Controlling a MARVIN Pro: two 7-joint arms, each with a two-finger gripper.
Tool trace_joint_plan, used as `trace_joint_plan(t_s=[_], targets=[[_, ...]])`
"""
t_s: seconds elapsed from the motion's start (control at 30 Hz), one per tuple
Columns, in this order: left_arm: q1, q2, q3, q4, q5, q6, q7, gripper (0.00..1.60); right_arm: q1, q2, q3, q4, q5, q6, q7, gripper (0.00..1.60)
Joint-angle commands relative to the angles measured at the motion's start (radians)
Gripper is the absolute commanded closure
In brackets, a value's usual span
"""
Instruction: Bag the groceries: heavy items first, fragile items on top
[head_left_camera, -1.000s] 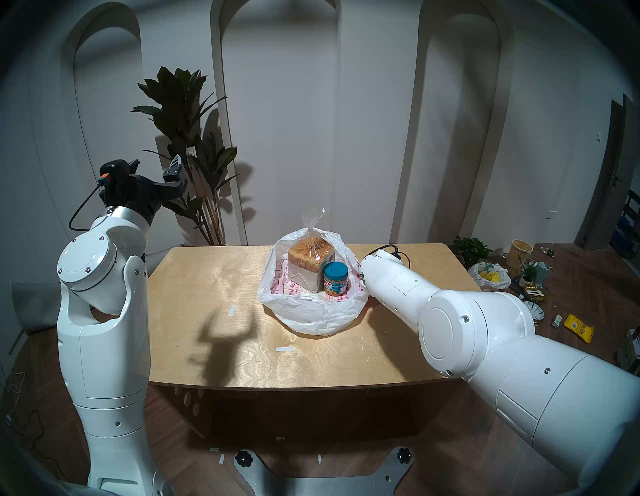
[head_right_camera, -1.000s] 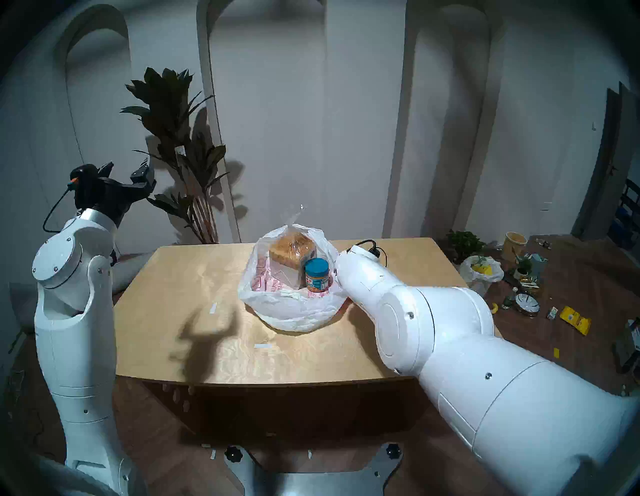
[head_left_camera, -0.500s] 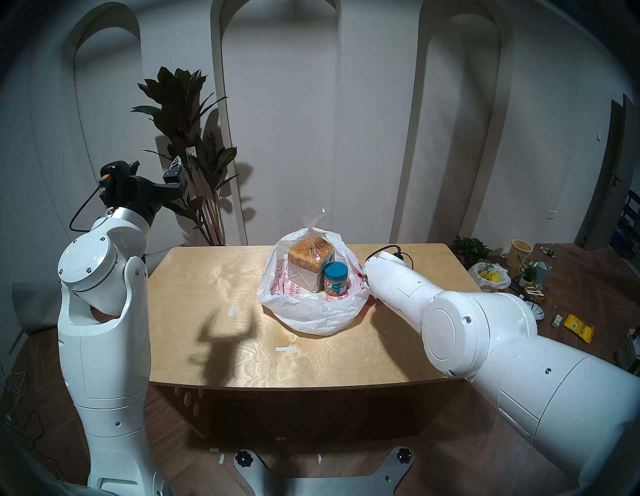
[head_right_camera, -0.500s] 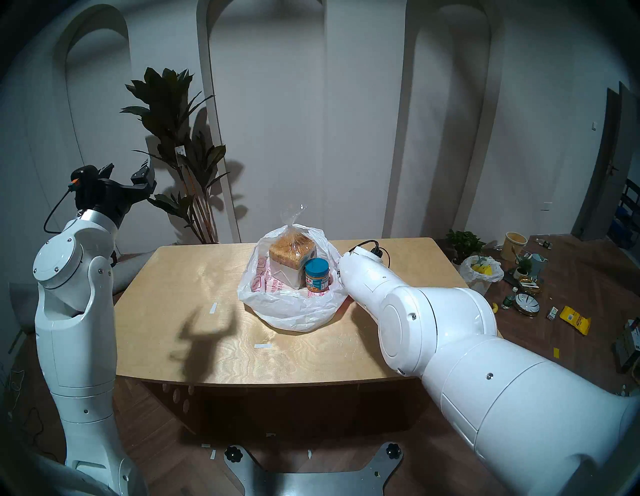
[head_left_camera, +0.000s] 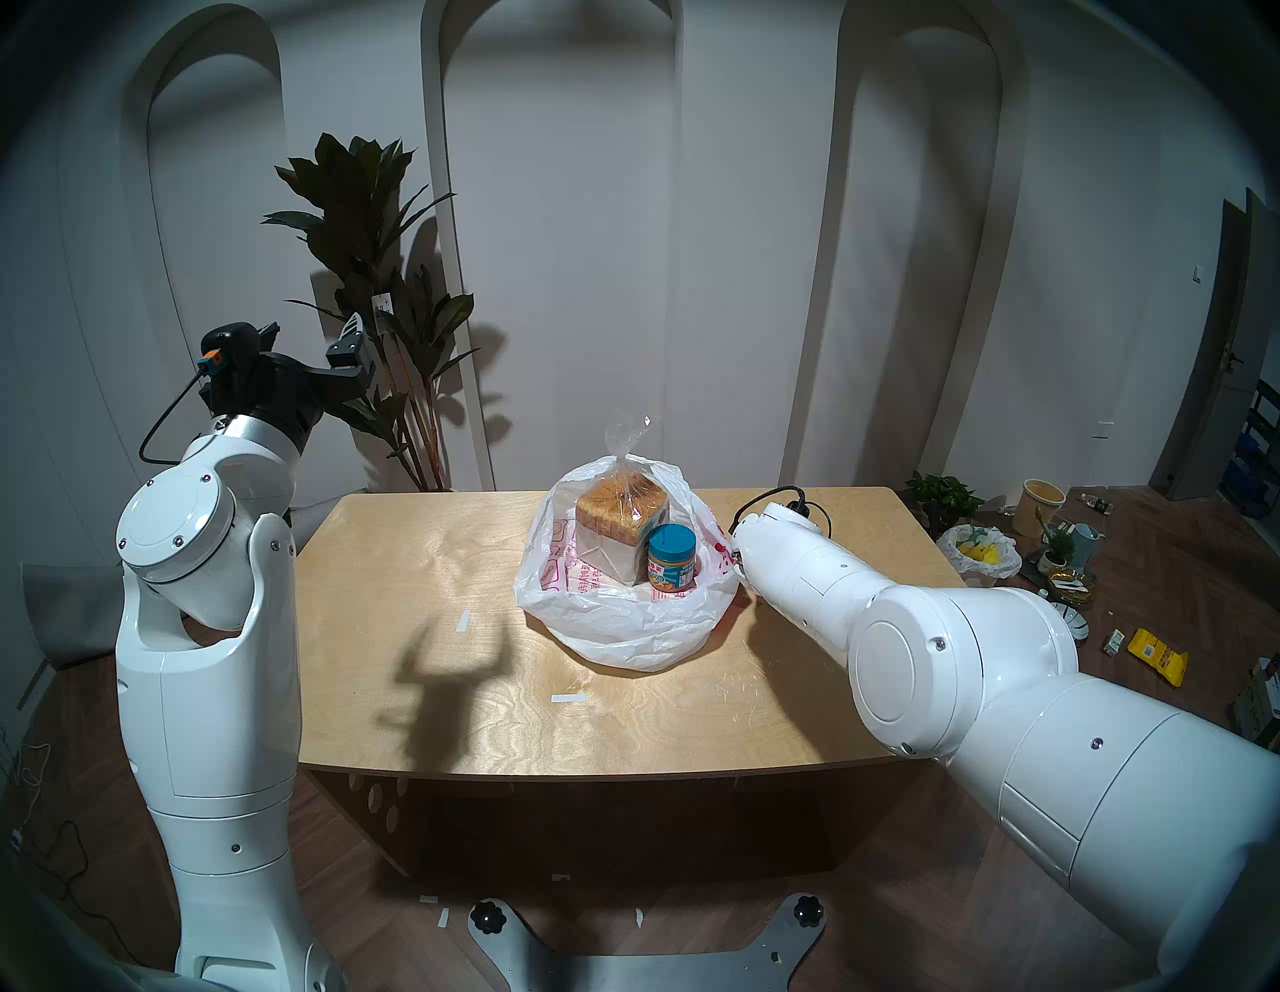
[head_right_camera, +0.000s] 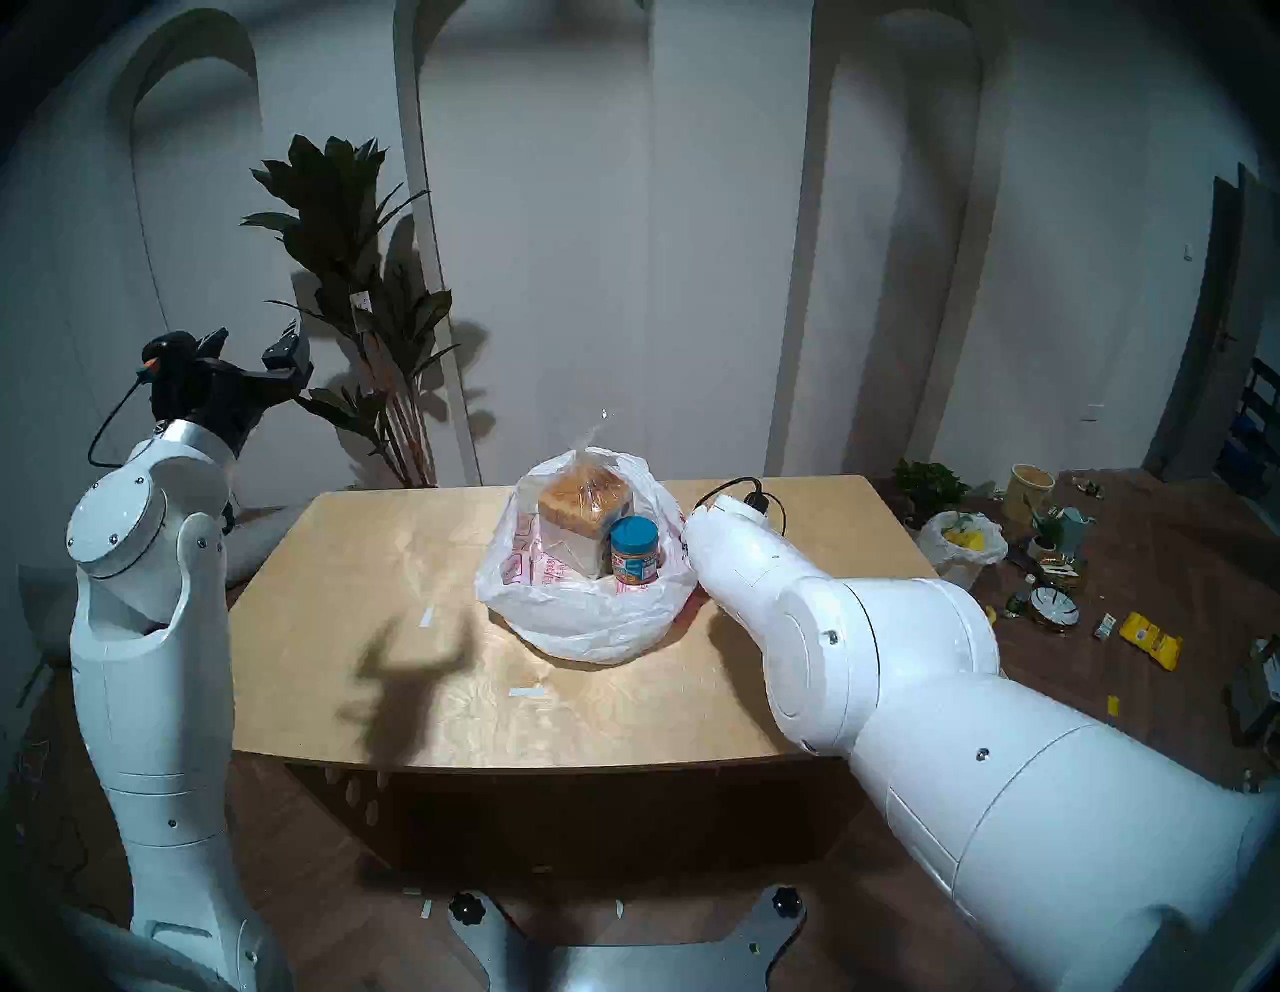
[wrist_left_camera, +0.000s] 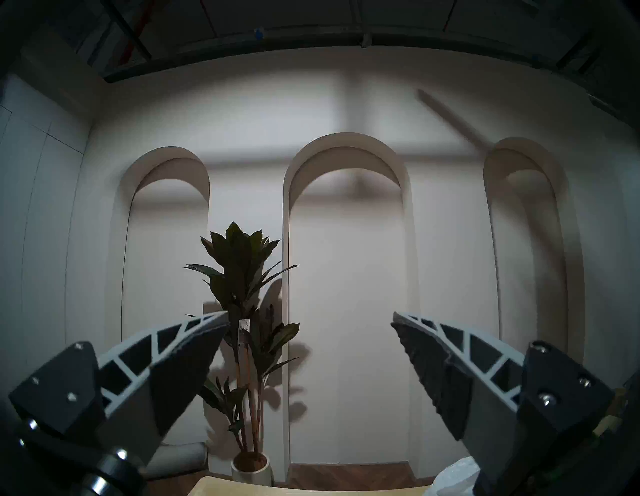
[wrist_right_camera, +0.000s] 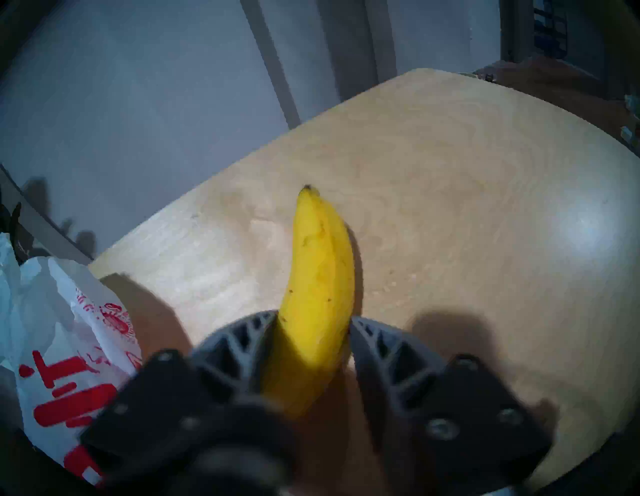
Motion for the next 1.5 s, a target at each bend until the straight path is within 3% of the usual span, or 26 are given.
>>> trace_joint_plan(t_s=[0.0,0.7,1.47], targets=[[-0.01,0.002,0.0,-0.012,-0.001,-0.003,-0.001,0.0,-0.013,0.031,0.002,0.004,0.0,-0.004,0.002,1.6],[-0.01,0.003,0.0,-0.013,-0.001,-0.004,0.0,0.0,-0.015,0.03,0.0,0.009,-0.011,-0.023,0.025,1.6],[-0.016,0.006,0.001,-0.023,-0.002,-0.005,-0.001,0.0,0.035,0.024,0.0,-0.004,-0.021,-0.019,0.032,1.6]])
